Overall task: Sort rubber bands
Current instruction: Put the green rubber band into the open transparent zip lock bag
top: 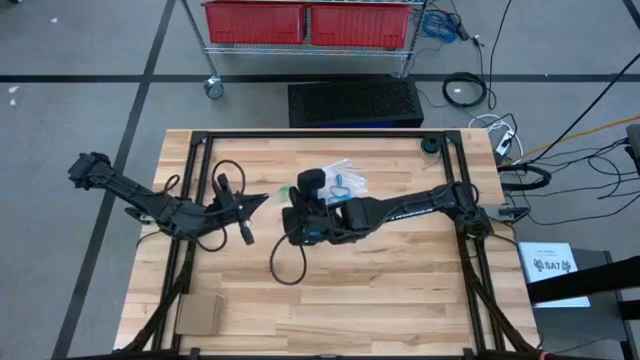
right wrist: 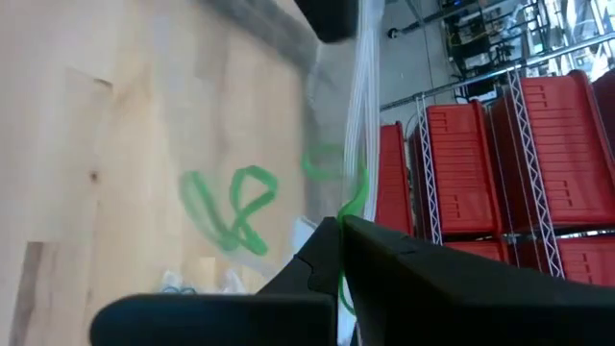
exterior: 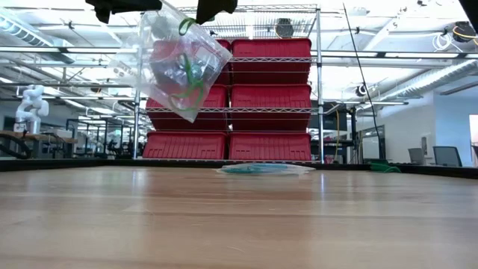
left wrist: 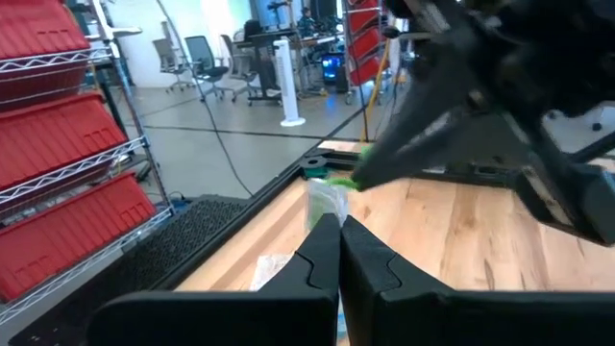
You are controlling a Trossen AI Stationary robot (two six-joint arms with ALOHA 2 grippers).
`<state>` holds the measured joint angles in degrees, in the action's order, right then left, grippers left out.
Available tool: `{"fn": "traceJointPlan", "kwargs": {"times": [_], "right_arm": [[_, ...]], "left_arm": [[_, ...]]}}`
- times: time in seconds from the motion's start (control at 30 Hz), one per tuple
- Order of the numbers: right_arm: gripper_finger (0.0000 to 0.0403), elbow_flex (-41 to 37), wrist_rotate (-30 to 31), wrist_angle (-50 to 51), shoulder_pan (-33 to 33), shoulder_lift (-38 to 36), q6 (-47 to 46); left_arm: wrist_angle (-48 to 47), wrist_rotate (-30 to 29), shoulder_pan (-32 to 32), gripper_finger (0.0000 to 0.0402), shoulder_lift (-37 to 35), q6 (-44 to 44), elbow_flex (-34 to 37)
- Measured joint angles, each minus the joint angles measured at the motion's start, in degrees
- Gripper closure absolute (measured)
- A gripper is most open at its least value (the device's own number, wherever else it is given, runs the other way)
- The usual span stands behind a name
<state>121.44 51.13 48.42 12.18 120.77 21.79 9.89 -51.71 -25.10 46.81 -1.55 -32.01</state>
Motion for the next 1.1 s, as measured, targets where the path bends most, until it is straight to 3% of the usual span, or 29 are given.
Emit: {"fn": "traceJointPlan", "kwargs": {"times": [0.37,0.63,0.93,1.1], "right_arm": [[0.0403,0.0,-1.0,-0.2,-1.0,-0.9,2.1],[0.0403,0.0,-7.0,-1.1,-1.1,-0.9,2.3],[0.0400,0.0,-21.1,-2.9,-3.6,-0.9,-5.3],[0.0353,0.0,-21.2,-3.5,-4.5,-0.9,-8.0]], "left_arm": [[-0.1,1.0,0.0,0.0401,0.0,-0.4,0.0],[-0.1,1.1,0.0,0.0401,0.0,-0.4,0.0],[-0.1,1.6,0.0,0.0401,0.0,-0.4,0.0],[-0.1,2.1,0.0,0.0401,0.0,-0.4,0.0]]}}
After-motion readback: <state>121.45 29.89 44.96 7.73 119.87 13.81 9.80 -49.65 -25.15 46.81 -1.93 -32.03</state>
